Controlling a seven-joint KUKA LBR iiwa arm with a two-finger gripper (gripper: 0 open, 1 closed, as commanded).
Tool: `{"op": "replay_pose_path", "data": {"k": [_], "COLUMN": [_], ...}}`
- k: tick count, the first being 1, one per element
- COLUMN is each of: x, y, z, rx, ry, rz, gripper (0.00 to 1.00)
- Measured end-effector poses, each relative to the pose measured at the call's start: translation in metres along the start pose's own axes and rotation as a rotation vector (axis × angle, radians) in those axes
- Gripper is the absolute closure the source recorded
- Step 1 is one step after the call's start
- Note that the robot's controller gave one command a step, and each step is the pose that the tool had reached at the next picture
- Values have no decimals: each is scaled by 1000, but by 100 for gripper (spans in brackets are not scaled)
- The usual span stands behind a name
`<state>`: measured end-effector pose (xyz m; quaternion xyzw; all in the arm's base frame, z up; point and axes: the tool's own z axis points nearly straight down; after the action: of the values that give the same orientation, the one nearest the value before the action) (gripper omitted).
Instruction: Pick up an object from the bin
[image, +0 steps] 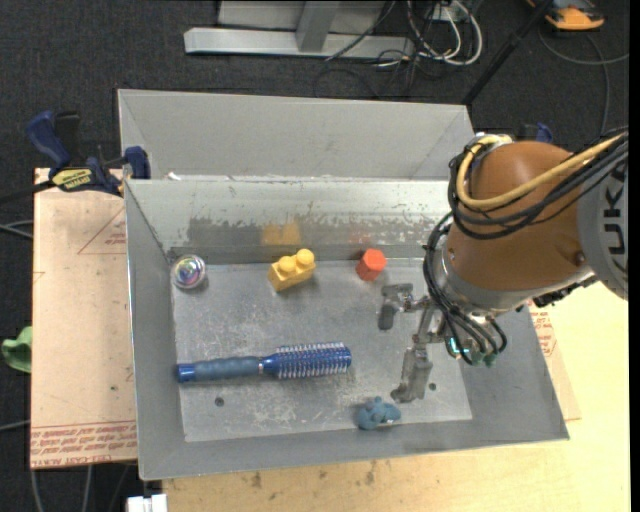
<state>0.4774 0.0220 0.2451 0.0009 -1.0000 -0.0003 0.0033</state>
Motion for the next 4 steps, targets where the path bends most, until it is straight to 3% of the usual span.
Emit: {"op": "replay_pose_path", "data": {"k": [1,2,3,4], "x": [-73,-82,-62,-61], "y": [27,25,26,27], "z": [179,143,143,176], "rx": [0,-1,-1,0], "ry": [-3,-11,-5,-5], "rz": [-243,-121,-103,-164], "gripper": [0,0,0,0]}}
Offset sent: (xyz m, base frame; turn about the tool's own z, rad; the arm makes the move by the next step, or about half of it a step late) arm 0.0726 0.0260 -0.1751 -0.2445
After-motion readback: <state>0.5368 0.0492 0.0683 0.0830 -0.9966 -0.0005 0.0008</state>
